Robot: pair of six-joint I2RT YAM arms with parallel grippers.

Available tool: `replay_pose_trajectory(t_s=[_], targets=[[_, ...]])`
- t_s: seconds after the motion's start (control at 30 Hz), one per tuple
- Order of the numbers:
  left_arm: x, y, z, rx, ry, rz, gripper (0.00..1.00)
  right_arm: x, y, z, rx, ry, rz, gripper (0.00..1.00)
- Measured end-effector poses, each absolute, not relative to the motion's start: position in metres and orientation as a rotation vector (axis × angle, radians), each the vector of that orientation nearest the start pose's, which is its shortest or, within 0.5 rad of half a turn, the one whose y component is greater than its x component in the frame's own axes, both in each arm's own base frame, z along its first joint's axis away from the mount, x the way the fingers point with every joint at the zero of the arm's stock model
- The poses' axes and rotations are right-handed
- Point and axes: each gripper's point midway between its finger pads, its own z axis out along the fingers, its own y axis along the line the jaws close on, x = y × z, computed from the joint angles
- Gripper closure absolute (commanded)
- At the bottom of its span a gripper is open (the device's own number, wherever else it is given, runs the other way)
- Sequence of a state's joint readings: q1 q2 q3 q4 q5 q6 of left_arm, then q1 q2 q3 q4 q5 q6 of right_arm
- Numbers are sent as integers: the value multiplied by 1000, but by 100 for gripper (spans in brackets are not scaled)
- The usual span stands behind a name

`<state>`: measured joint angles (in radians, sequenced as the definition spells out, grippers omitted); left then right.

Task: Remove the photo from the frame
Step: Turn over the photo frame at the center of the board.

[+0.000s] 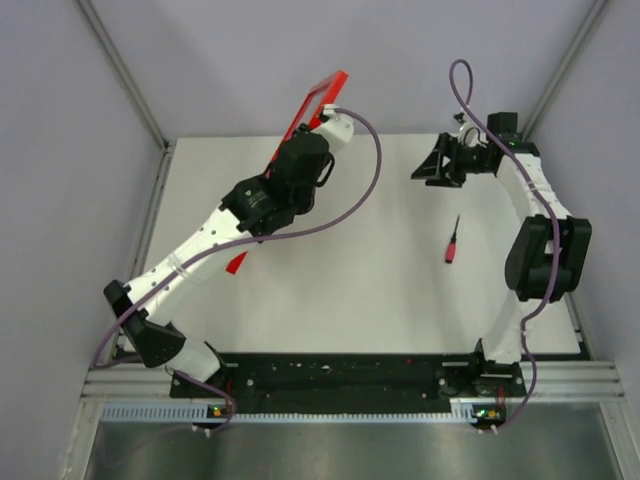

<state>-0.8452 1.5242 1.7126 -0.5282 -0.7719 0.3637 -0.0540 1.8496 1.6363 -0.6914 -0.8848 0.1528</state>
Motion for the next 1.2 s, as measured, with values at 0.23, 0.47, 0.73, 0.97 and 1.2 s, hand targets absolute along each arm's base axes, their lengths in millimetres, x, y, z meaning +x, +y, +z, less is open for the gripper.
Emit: replay_pose_trajectory(t_s=[0.23, 0.47, 0.73, 0.97, 1.2], targets=[[357, -212, 410, 556, 1714, 312, 100, 436, 145, 184, -174, 2351, 1193, 25], [348, -208, 444, 481, 1693, 217, 100, 432, 168, 188, -246, 2326, 1261, 25], [342, -193, 461, 327, 1728, 50, 100, 434, 164, 195, -265, 2298, 1242, 23], [348, -178, 441, 222, 1835, -48, 100, 420, 125, 220, -255, 2229, 1146, 23], [364, -169, 418, 97, 1918, -216, 100, 402, 96, 239, -258, 2176, 1040, 22]])
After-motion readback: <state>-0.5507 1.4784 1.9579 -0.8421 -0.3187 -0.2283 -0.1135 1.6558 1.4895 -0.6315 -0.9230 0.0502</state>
